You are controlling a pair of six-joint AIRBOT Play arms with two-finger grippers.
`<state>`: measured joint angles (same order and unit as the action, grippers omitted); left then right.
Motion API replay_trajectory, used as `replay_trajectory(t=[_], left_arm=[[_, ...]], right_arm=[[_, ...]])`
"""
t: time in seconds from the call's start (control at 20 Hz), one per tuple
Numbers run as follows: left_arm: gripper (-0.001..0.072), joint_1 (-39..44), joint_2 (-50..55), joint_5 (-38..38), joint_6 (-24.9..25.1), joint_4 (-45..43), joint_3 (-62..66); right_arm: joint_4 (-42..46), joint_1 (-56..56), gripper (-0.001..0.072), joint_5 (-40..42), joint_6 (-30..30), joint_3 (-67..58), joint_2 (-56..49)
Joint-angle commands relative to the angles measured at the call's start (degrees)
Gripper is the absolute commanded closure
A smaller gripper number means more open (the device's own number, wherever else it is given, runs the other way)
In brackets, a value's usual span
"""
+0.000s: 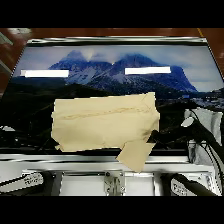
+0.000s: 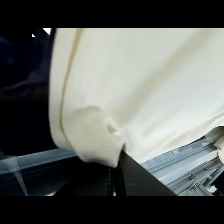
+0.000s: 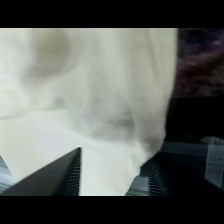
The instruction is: Fold the shirts.
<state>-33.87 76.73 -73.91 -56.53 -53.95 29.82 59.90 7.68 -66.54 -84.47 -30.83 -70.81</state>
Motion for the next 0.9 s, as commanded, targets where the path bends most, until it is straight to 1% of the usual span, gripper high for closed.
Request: replay_trajectory(t=[0.0, 0.05, 0.1, 0.15, 0.2, 0.3, 0.35, 0.45, 0.5, 0.6, 0.75, 0.85], left_arm=[[0.0672, -0.04, -0.04, 0.28, 0.39, 0.02, -0.02], [0.0672, -0.04, -0.04, 0.24, 0.39, 0.02, 0.0], [0.0673, -0.04, -0.04, 0.24, 0.39, 0.02, 0.0], [0.0673, -0.04, -0.04, 0.22, 0.39, 0.02, 0.26], [0.0674, -0.04, -0.17, 0.22, 0.39, 0.04, 1.05], [0.0674, -0.04, -1.42, 0.2, 0.39, 0.39, 4.37], [0.0674, -0.04, -2.29, 0.17, 0.39, 1.66, 6.82], [0.0674, 0.02, -3.41, 0.09, 0.35, 7.43, 12.72], [0.0673, 0.44, -3.43, 0.07, 0.35, 11.08, 15.78], [0.0674, 3.28, -3.02, 1.97, -0.63, 13.68, 21.16], [0.0673, 9.18, -1.68, 8.96, -5.33, 13.49, 26.27], [0.0673, 11.39, 0.28, 13.4, -7.26, 13.49, 28.85]], right_arm=[[0.74, -4.83, 0.0287, 3.82, -3.23, 0.02, -0.46], [0.57, -5.77, 0.0391, 4.17, -3.45, 0.0, -0.44], [0.26, -6.08, 0.0537, 3.52, -3.45, -0.07, -0.31], [0.09, -6.05, 0.0643, 2.29, -3.34, -0.07, 0.48], [0.17, -5.64, 0.0645, 1.22, -2.6, -0.31, 1.92], [0.0, -4.63, 0.0646, -1.2, 0.94, -2.67, 6.29], [-0.09, -4.24, 0.0646, -1.31, 1.31, -4.61, 8.72], [-0.11, -4.17, 0.0647, 1.01, -0.09, -8.98, 11.43], [-0.2, -4.28, 0.0647, 2.38, -1.2, -11.74, 11.17], [-2.38, -4.33, 0.0647, 5.68, -1.51, -16.98, 8.07], [-4.37, -4.33, 0.0647, 8.96, -1.46, -26.45, -0.59], [-4.35, -4.31, 0.0646, 9.62, -1.46, -33.2, -6.99]])
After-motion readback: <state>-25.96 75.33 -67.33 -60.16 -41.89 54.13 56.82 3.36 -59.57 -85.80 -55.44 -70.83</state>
